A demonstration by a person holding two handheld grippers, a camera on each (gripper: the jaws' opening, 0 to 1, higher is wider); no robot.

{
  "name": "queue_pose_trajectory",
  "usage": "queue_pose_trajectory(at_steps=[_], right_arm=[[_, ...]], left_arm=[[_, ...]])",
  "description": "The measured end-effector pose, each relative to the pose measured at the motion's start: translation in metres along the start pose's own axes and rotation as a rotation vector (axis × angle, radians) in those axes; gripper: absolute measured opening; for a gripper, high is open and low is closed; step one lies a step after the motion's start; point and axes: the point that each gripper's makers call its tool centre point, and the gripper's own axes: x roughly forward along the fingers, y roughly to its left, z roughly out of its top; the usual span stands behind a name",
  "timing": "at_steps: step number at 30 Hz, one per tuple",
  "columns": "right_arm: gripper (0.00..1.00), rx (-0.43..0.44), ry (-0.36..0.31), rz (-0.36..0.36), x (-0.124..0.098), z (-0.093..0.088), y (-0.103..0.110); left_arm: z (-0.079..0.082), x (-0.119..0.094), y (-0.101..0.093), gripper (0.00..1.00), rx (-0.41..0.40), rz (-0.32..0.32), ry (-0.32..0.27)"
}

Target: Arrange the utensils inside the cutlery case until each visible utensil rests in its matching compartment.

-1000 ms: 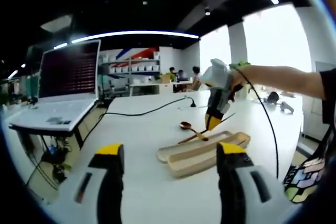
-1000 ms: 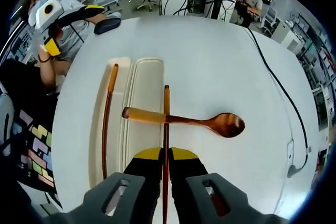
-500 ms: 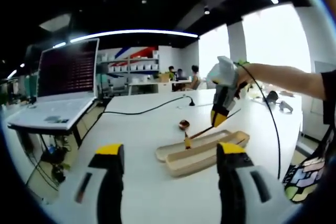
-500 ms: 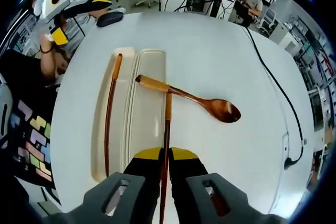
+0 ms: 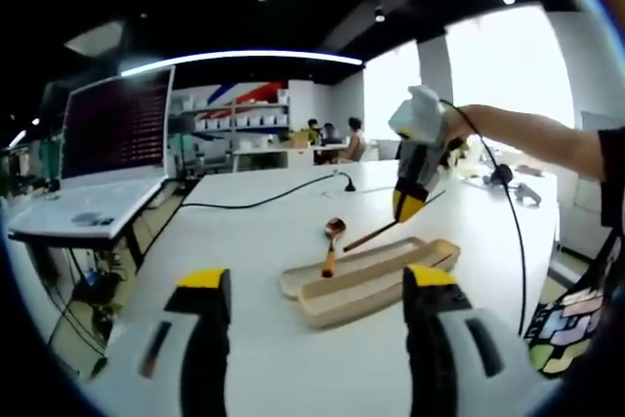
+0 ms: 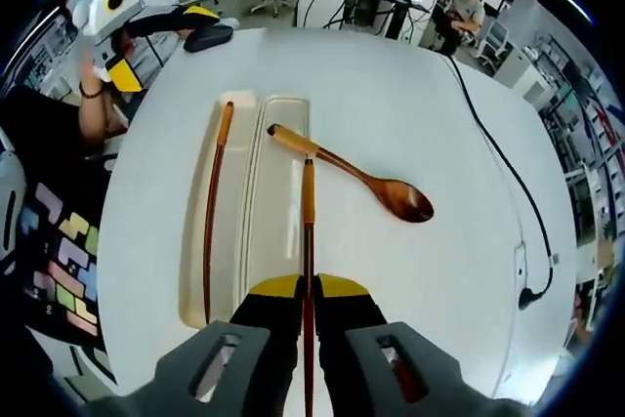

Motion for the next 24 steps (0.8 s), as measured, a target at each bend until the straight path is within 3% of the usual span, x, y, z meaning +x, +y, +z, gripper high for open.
queue_pose_trajectory(at_steps=[7, 13, 19, 24], right_arm=[[0.02, 0.002, -0.033, -0.032, -0.008, 0.005, -0.006], [0.02, 0.002, -0.106, -0.069, -0.018, 0.022, -0.006], [0.02, -0.026, -0.15, -0.089, -0.009, 0.039, 0.02], [0.02, -0.058, -0.191, -0.062, 0.001, 0.058, 0.043]], left_arm=[[0.002, -0.003, 0.002, 0.76, 0.001, 0.008, -0.008], [0.003, -0.006, 0.008, 0.75, -0.002, 0.027, -0.011], [0.004, -0.009, 0.009, 0.72, -0.004, 0.028, -0.016], [0.002, -0.008, 0.009, 0.71, -0.003, 0.029, -0.008]])
